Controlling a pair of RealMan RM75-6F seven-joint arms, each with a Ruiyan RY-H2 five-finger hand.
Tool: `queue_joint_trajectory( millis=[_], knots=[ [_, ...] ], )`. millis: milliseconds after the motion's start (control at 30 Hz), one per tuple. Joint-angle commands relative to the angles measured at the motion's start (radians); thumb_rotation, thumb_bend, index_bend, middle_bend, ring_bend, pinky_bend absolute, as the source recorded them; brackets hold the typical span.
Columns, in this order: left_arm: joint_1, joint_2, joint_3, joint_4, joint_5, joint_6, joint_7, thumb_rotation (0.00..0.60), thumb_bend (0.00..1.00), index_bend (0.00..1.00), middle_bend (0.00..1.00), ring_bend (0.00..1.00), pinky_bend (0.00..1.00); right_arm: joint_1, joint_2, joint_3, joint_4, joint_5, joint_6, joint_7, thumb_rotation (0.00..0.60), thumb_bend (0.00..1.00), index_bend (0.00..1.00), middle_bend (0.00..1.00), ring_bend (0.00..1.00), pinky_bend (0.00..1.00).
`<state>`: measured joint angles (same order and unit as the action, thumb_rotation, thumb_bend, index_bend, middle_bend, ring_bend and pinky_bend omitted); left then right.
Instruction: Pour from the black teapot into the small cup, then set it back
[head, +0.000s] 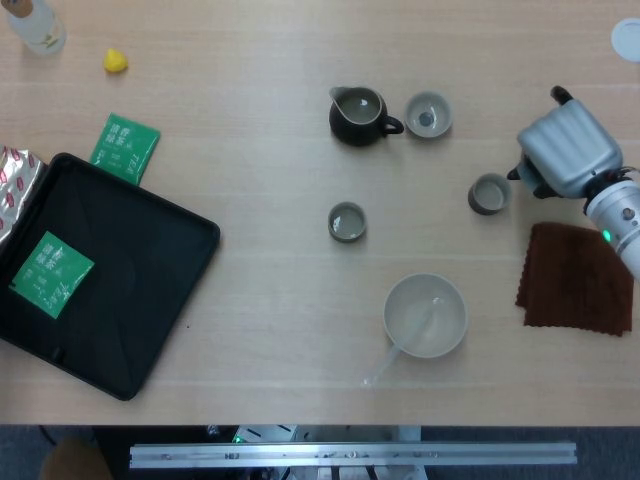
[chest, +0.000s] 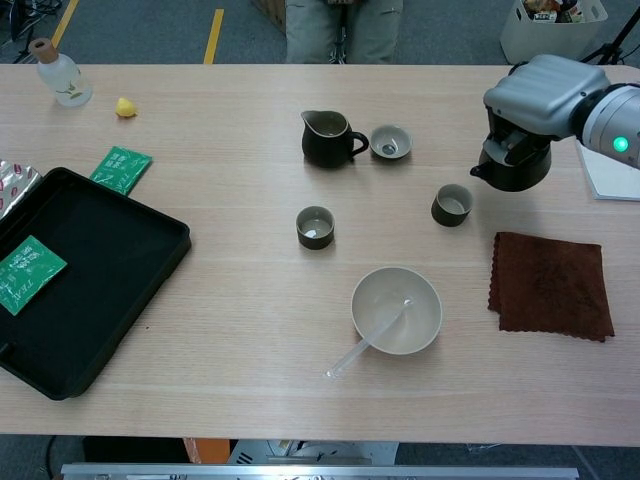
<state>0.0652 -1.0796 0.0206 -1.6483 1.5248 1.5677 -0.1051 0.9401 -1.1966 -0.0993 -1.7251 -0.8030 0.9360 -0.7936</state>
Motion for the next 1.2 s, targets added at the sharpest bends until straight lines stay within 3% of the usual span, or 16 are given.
queue_joint_trajectory(
  millis=[33, 700, 1200],
  knots=[
    [0.002, -0.001, 0.0, 0.004, -0.002, 0.001, -0.003, 0.6, 0.3, 0.11, 0.17, 0.1, 0.09, 0.008, -0.009, -0.003, 0.001, 0.005, 0.003, -0.033, 0.407, 0.53, 0.92, 0.87, 0.79, 0.18],
    [0.015, -0.01, 0.002, 0.028, -0.008, 0.01, -0.029, 0.6, 0.3, 0.11, 0.17, 0.1, 0.09, 0.063, -0.063, -0.021, -0.006, 0.073, 0.026, -0.234, 0.409, 0.53, 0.92, 0.86, 0.79, 0.18],
    [0.017, -0.011, 0.001, 0.031, -0.003, 0.012, -0.033, 0.6, 0.3, 0.11, 0.17, 0.1, 0.09, 0.067, -0.064, -0.031, -0.014, 0.085, 0.048, -0.261, 0.41, 0.53, 0.92, 0.86, 0.79, 0.18]
  ],
)
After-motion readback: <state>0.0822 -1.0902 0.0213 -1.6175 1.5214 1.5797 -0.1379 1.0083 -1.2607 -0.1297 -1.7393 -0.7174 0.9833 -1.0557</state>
